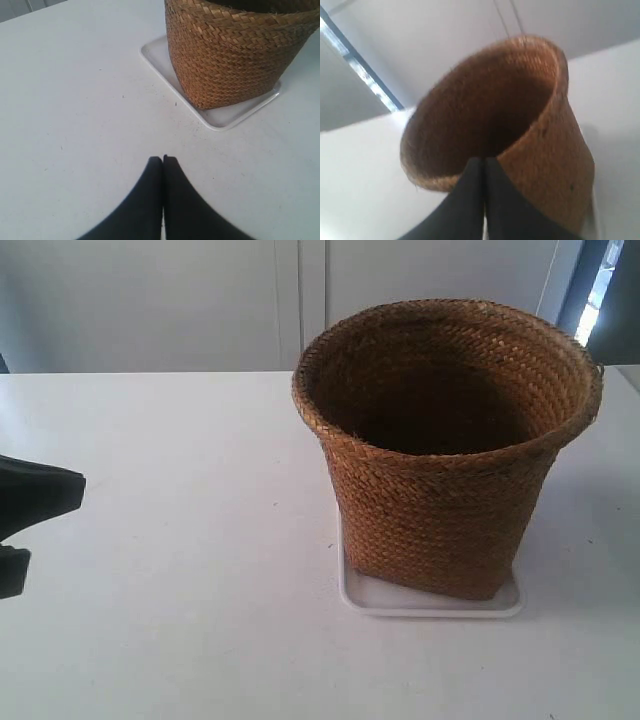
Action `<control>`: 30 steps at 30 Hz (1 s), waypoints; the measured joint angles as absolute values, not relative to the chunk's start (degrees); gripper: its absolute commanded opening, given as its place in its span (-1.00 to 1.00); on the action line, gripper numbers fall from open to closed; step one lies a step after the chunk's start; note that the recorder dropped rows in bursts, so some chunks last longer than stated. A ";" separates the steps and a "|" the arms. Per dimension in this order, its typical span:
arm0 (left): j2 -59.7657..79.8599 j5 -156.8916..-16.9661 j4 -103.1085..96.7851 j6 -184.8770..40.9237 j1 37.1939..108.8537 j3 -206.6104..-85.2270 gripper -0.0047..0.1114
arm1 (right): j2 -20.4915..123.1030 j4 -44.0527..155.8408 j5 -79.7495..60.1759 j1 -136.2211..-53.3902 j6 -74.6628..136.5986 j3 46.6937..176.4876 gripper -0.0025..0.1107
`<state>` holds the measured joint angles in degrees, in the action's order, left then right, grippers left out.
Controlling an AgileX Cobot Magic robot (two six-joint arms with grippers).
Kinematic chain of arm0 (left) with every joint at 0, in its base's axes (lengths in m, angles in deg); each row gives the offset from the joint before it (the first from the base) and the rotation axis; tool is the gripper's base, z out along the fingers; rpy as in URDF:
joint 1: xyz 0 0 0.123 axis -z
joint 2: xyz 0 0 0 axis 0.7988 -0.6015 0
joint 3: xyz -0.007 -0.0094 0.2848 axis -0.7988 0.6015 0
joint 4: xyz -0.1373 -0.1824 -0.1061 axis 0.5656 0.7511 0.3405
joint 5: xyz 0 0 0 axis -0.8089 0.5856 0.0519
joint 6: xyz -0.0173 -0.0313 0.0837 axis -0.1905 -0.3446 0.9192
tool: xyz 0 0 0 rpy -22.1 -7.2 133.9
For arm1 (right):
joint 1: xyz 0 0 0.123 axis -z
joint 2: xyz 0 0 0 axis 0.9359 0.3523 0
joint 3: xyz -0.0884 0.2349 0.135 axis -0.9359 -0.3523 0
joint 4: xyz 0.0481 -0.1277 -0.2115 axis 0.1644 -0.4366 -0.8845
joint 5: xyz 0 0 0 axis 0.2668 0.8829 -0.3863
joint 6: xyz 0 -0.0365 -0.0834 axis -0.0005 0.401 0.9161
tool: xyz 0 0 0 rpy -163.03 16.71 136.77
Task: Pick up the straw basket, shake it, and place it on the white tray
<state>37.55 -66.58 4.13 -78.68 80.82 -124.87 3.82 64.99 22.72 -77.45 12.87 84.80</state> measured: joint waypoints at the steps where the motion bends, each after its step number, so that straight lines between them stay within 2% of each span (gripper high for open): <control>1: 37.55 -66.58 4.13 -78.68 80.82 -124.87 -0.92 | 3.82 64.78 19.53 -77.45 12.72 84.80 -0.96; 10: 37.55 -66.48 3.88 -78.68 80.66 -124.87 -0.92 | 3.82 64.67 15.09 -77.45 12.36 84.80 -0.96; 12: 38.56 -65.40 3.28 -76.02 77.66 -124.87 -0.92 | 3.82 64.67 15.09 -77.45 12.36 84.80 -0.96; 16: 44.97 -60.91 2.91 -74.98 64.62 -123.21 -0.92 | 3.82 64.67 15.09 -77.45 12.36 84.80 -0.96; 17: 48.29 -60.35 2.91 -74.88 59.07 -121.54 -0.92 | 3.82 64.67 15.09 -77.45 12.36 84.80 -0.96; 21: 54.67 -61.52 3.02 -74.88 50.44 -118.14 -0.92 | 3.82 64.67 15.09 -77.45 12.36 84.80 -0.96; 24: 58.89 -66.02 3.13 -74.88 47.71 -114.44 -0.92 | 3.82 64.67 15.09 -77.45 12.36 84.80 -0.96; 30: 63.41 -72.30 3.24 -74.48 47.61 -109.16 -0.92 | 3.82 64.67 15.09 -77.45 12.25 84.80 -0.96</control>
<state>63.41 -72.30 3.24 -74.48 47.61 -109.16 3.82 64.67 15.09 -77.45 12.25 84.80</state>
